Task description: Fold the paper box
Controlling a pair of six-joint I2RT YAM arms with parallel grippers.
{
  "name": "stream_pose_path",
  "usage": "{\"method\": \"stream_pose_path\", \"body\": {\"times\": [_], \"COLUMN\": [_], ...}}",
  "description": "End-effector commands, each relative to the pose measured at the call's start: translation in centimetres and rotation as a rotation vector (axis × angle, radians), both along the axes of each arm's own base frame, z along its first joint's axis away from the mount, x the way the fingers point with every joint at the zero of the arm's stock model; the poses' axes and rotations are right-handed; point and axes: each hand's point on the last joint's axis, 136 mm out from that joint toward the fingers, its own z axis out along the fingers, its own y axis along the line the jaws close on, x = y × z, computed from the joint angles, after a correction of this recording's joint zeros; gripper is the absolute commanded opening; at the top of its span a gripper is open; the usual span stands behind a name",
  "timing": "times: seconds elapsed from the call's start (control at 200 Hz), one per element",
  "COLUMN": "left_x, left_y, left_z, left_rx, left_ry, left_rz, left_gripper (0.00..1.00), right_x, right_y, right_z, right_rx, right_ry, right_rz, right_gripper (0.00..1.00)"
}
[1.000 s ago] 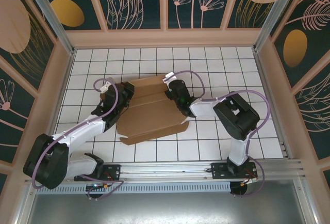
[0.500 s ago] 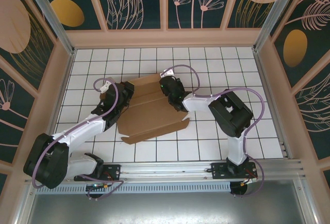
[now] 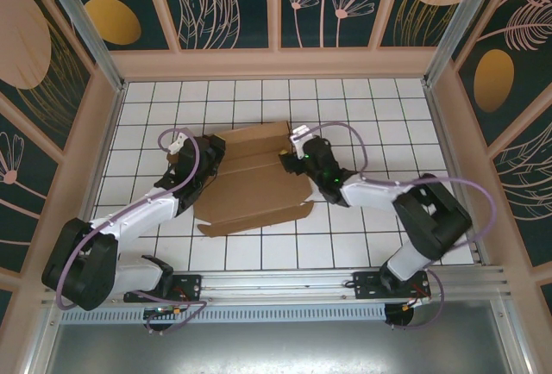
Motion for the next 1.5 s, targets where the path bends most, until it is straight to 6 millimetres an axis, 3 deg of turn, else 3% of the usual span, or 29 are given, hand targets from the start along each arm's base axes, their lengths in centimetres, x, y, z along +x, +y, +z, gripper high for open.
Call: {"method": "stream_pose_path", "body": {"times": [0.0, 0.09, 0.15, 0.335, 0.465, 0.696, 0.811, 1.011, 1.171, 1.286, 1.376, 1.496], "left_x": [-1.0, -0.9, -0.8, -0.7, -0.7, -0.6, -0.7, -0.7, -0.4, -0.7, -1.6, -4.3], "left_y": [-0.2, -0.3, -0.3, -0.4, -0.6, -0.7, -0.6, -0.7, -1.7, -2.0, -2.1, -2.4], "left_z": [-3.0, -2.7, -2.5, -2.2, -2.2, -2.0, -1.9, -2.0, -1.0, 0.7, 2.1, 3.1], "left_rx": [0.041, 0.035, 0.034, 0.027, 0.023, 0.022, 0.023, 0.02, 0.022, 0.037, 0.074, 0.172], "left_ry": [0.113, 0.105, 0.1, 0.095, 0.099, 0.093, 0.093, 0.101, 0.075, 0.021, -0.02, -0.038], "left_rz": [-0.034, -0.034, -0.031, -0.035, -0.041, -0.046, -0.046, -0.048, -0.101, -0.148, -0.2, -0.348], "left_gripper": [0.0, 0.0, 0.0, 0.0, 0.0, 0.0, 0.0, 0.0, 0.0, 0.25, 0.57, 0.74], "right_x": [-0.9, -2.0, -1.6, -0.6, -0.2, 3.7, 4.8, 5.8, 5.1, 4.4, 3.6, 2.5], "right_y": [-0.7, -2.7, -3.1, -0.6, 1.0, 1.7, 1.9, 1.7, 1.3, -0.3, -1.8, -3.1], "right_z": [6.6, 7.6, 6.7, 2.7, 0.8, -3.0, -5.0, -5.9, -4.9, -4.7, -4.6, -4.7], "right_rx": [0.226, 0.297, 0.271, 0.128, 0.06, -0.06, -0.106, -0.117, -0.107, -0.101, -0.107, -0.115], "right_ry": [-0.164, -0.236, -0.212, -0.106, -0.132, -0.088, -0.052, -0.034, -0.047, -0.044, -0.04, -0.012], "right_rz": [0.084, 0.127, 0.118, 0.175, 0.185, 0.073, 0.052, -0.005, -0.043, -0.098, -0.139, -0.165], "right_gripper": [0.75, 0.73, 0.71, 0.62, 0.62, 0.59, 0.49, 0.11, 0.06, 0.04, 0.03, 0.02]}}
